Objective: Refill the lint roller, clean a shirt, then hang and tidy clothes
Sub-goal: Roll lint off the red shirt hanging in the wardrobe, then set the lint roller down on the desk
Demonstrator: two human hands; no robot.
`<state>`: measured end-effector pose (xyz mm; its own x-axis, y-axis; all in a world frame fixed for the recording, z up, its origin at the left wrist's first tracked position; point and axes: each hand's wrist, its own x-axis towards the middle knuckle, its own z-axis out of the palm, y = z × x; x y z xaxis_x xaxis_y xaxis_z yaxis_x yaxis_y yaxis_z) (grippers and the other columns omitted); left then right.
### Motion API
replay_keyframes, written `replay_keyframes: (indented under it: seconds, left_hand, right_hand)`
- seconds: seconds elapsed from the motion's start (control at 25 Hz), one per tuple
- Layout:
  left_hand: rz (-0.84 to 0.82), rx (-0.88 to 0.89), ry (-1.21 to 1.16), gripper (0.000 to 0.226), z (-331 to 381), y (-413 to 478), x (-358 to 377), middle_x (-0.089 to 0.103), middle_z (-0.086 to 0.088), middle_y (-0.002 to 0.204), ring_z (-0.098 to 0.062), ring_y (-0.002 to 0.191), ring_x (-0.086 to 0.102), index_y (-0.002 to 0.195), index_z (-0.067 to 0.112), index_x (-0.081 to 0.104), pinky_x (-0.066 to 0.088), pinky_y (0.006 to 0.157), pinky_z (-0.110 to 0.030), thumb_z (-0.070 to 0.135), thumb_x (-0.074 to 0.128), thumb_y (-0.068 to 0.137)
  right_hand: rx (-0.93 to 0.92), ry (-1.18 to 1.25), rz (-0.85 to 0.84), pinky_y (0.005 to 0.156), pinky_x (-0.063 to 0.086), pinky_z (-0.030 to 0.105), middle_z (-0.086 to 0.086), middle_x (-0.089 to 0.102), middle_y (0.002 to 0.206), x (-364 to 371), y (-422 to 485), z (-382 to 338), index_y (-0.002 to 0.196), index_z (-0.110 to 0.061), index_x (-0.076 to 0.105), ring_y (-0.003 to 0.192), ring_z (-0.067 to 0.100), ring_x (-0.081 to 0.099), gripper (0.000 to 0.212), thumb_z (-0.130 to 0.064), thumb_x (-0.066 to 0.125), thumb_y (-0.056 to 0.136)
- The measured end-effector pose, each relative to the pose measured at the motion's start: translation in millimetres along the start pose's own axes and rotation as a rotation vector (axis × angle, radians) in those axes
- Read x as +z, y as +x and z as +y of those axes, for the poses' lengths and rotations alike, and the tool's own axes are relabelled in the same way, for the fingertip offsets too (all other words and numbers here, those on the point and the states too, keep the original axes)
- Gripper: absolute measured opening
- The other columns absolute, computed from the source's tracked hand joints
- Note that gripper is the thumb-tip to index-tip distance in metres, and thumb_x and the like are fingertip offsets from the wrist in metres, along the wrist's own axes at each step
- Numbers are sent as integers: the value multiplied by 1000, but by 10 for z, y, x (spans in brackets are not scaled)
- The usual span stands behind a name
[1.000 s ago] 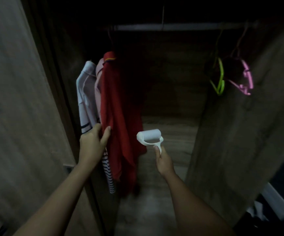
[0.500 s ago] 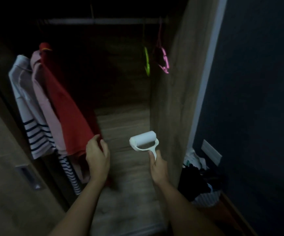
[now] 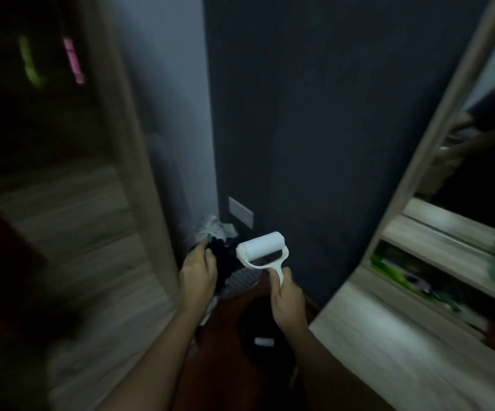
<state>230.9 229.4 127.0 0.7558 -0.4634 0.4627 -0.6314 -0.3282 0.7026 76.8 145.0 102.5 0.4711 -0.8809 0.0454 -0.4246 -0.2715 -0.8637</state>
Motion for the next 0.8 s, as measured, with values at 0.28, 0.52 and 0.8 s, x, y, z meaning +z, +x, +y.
replay_keyframes:
  seconds: [0.28, 0.52, 0.8]
  left_hand:
    - [-446, 194, -37, 54, 789, -734, 1389, 66, -23, 113, -35, 103, 64, 119, -4, 59, 43, 91, -32, 32, 32, 90]
    - [-863, 430, -56, 49, 1215, -1261, 2264, 69, -21, 105, -34, 93, 69, 105, -3, 68, 56, 76, -38, 19, 24, 100]
    - [-1064, 628, 180, 51, 1286, -1670, 2936, 66, -18, 117, -33, 107, 64, 114, -1, 64, 56, 76, -39, 27, 26, 96]
  right_hand:
    - [313, -18, 274, 72, 37, 29, -1, 58, 85, -1078, -426, 1080, 98, -19, 44, 91, 25, 60, 27, -42, 29, 99]
    - [567, -44, 404, 86, 46, 39, 4, 61, 97, -1686, -590, 1838, 108, -18, 46, 96, 26, 60, 42, -53, 26, 95]
    - [597, -183, 465, 75, 53, 42, 2, 67, 90, -2031, -485, 2353, 105, -20, 51, 84, 22, 64, 49, -61, 29, 91]
